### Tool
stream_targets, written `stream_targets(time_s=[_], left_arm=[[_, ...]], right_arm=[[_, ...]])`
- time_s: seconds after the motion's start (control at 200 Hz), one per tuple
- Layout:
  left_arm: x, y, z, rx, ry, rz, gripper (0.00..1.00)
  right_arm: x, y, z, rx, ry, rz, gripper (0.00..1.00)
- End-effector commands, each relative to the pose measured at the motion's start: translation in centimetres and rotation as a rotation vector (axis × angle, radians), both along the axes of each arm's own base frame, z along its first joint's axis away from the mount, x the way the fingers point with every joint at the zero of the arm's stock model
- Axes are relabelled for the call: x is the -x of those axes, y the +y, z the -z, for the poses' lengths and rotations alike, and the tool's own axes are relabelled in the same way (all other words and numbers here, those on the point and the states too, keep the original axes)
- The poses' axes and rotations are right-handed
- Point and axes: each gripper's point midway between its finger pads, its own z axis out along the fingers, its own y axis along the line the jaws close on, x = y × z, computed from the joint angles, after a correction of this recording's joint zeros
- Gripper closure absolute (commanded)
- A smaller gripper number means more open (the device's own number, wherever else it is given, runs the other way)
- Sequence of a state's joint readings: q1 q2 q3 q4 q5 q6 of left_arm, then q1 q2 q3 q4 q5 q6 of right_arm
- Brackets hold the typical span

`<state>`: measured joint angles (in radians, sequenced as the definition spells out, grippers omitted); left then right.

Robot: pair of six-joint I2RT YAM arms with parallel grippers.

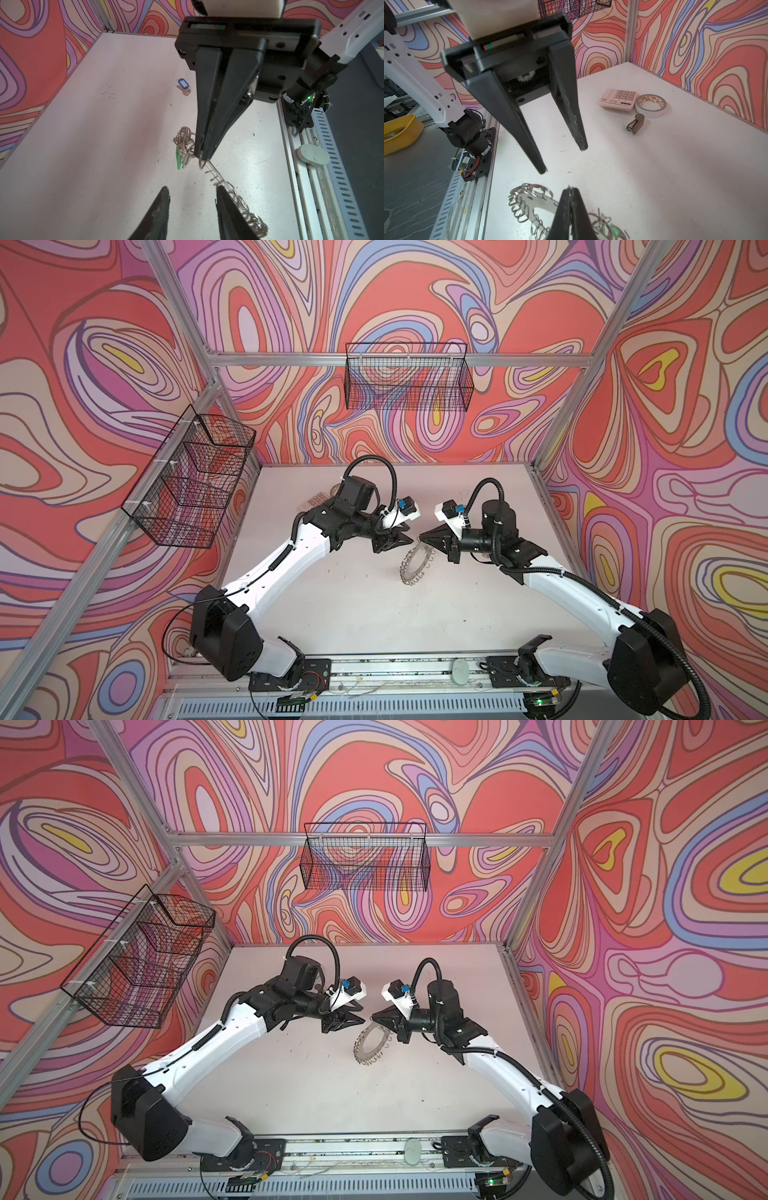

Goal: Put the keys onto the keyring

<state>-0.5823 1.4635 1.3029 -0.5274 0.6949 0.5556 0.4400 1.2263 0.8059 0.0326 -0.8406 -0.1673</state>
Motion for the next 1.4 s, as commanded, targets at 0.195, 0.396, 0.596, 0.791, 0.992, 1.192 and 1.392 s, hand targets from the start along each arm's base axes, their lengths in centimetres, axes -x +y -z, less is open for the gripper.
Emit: stream_targets(time_s=[0.195,0.396,0.596,0.791,0.992,1.192,1.392], left_arm=[[1.0,-0.8,0.4,-0.016,0.007,0.073,0.68],[0.8,-1.2,0.6,-0.016,0.017,0.073,0.76],[1.1,-1.7,0.7,-0.004,0.035,0.091,0.77],[1.9,-2.1,0.1,0.03,0.063,0.125,0.76],[2.1,-2.2,0.3,0.031,0.078,0.131,0.79],[2.1,-2.3,0.6,0.027,0.085,0.128,0.86],[2.1,-3.4,0.0,0.101,0.13,0.118,1.0]], right_arm=[[0.8,0.6,-2.8,-0.049,-0.084,-0.068,1.0],[0.8,0.7,-2.7,-0.053,-0.077,-0.076,1.0],[0.9,0.7,-2.5,-0.054,-0.072,-0.078,1.0],[0.8,0.7,-2.2,-0.049,-0.063,-0.077,1.0],[0.9,0.8,-2.3,-0.054,-0.062,-0.081,1.0],[1.1,0.8,-2.7,-0.065,-0.066,-0.089,1.0],[1.3,0.7,-2.4,-0.061,-0.054,-0.091,1.0]])
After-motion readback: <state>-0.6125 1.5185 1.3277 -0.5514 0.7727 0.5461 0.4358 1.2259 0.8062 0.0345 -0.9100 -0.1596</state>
